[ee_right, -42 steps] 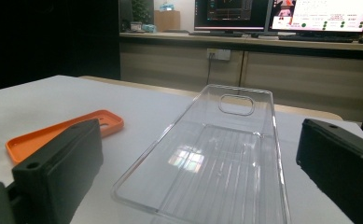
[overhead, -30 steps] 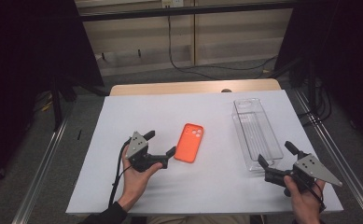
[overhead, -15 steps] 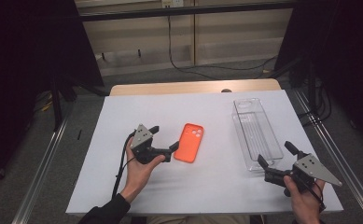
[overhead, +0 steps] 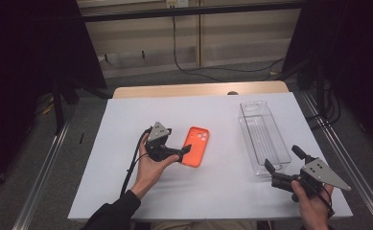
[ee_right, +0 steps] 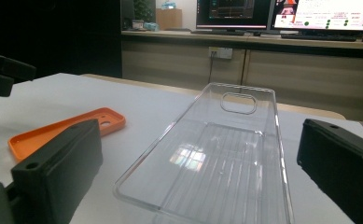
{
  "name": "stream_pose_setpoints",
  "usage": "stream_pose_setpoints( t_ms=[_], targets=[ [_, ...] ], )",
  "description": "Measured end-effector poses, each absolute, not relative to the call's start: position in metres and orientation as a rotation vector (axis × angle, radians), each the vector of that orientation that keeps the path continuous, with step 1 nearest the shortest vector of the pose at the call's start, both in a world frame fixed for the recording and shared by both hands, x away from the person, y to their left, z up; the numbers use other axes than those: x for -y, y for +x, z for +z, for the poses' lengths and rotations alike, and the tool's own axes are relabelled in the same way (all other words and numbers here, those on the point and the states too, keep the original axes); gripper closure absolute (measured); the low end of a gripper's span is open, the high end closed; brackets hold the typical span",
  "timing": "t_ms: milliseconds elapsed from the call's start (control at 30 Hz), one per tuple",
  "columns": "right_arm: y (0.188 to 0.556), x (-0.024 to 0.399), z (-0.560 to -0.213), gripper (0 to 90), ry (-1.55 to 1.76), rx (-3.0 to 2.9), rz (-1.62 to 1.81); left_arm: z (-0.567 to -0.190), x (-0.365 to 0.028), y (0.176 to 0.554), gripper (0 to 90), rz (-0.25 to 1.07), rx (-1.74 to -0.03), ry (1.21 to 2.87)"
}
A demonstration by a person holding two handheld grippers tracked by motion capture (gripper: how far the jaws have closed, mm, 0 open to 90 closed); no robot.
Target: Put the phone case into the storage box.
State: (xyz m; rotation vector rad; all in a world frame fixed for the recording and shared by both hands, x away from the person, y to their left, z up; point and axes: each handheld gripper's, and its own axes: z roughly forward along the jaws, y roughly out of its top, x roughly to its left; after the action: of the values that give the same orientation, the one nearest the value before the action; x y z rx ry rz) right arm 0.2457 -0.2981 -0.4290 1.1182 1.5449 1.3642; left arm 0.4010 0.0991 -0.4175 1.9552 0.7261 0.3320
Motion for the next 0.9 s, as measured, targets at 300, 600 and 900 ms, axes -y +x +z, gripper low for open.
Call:
stream_pose_setpoints(
  t_ms=[300, 600, 900],
  targets=[
    [0.246, 0.298, -0.429, 0.0, 1.112, -1.544, 1.364, -0.419, -0.09, 0.409, 2.6, 0.328, -0.769, 2.069],
    [0.246, 0.298, -0.429, 0.0, 1.114, -1.54, 1.361, -0.42, -0.081, 0.42, 2.6, 0.285, -0.79, 2.143],
    [0.246, 0.298, -0.429, 0.0, 1.116, -1.546, 1.365, -0.423, -0.071, 0.436, 3.2, 0.215, -0.807, 2.203]
  ],
)
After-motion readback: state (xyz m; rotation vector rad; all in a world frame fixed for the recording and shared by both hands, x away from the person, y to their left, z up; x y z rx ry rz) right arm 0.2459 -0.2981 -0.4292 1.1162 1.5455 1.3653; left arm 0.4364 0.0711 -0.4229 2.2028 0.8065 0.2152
